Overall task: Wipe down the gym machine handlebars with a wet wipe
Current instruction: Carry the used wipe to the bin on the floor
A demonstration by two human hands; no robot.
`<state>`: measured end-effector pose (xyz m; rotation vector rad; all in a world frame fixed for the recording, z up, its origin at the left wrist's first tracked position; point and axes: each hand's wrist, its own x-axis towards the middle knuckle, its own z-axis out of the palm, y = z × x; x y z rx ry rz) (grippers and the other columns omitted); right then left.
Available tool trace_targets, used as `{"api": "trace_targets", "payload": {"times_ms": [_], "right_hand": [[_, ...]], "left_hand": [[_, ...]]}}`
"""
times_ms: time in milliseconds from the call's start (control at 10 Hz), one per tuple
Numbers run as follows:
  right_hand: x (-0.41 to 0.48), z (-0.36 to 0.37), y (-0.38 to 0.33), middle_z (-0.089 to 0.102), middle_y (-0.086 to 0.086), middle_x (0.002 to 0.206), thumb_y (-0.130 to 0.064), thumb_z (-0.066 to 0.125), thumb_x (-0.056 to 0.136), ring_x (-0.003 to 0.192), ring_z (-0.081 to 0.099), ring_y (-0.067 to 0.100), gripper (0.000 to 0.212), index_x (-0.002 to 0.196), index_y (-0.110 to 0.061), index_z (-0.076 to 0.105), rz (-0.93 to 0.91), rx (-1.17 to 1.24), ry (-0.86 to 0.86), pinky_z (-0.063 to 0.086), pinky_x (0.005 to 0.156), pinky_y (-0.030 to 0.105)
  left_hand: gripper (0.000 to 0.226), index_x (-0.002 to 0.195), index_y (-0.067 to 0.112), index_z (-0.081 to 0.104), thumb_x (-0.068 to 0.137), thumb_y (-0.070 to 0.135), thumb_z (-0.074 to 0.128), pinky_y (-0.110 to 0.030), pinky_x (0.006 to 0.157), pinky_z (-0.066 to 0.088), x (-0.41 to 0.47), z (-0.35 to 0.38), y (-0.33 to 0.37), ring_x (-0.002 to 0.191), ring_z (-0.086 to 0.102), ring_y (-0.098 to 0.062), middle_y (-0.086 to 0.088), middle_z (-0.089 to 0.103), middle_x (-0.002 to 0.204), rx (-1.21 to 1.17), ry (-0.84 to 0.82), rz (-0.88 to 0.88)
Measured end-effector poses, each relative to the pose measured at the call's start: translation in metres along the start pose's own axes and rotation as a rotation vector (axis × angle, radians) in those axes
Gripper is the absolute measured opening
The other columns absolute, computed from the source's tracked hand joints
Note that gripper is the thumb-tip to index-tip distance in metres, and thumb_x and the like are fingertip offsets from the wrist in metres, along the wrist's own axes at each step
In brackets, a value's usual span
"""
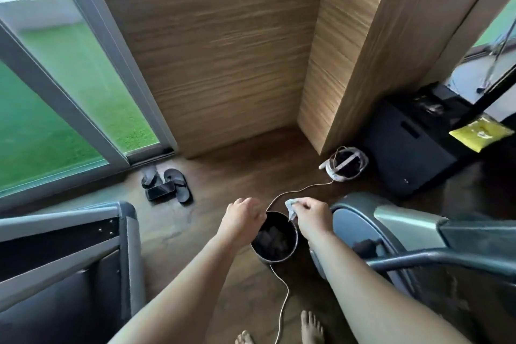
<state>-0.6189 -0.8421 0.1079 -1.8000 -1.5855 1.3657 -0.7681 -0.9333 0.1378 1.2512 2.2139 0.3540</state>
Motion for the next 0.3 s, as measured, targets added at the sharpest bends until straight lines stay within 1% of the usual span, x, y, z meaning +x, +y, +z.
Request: {"api": "trace_targets", "payload": {"times_ms": [100,200,300], "right_hand": [[0.02,0.008,-0.001,0.081,0.001,0.098,-0.02,0.071,0.09,0.101,0.073,0.024,0.016,0.101,-0.018,0.083,0.019,-0.036,-0.033,0.054,0.095,0.033],[0.042,0.011,0.008,0.082,0.0,0.108,-0.025,0.068,0.087,0.104,0.075,0.026,0.027,0.11,-0.02,0.08,0.075,-0.061,-0.085,0.053,0.106,0.048],[0.051,0.008,0.007,0.082,-0.002,0.102,-0.027,0.067,0.087,0.103,0.074,0.026,0.021,0.101,-0.023,0.081,0.052,-0.132,-0.094,0.053,0.104,0.047]], "left_hand": [[0.03,0.124,0.014,0.069,0.099,0.029,0.06,-0.035,0.101,0.044,0.018,0.012,-0.005,0.122,0.058,-0.037,-0.013,0.067,0.125,-0.051,-0.012,-0.053],[0.035,0.131,0.022,0.068,0.097,0.03,0.061,-0.036,0.104,0.045,0.03,0.02,-0.008,0.125,0.058,-0.034,-0.01,0.066,0.131,-0.117,-0.029,-0.108],[0.039,0.133,0.024,0.067,0.095,0.03,0.062,-0.034,0.103,0.048,0.039,0.027,-0.013,0.124,0.063,-0.029,-0.005,0.068,0.13,-0.143,-0.013,-0.142]]}}
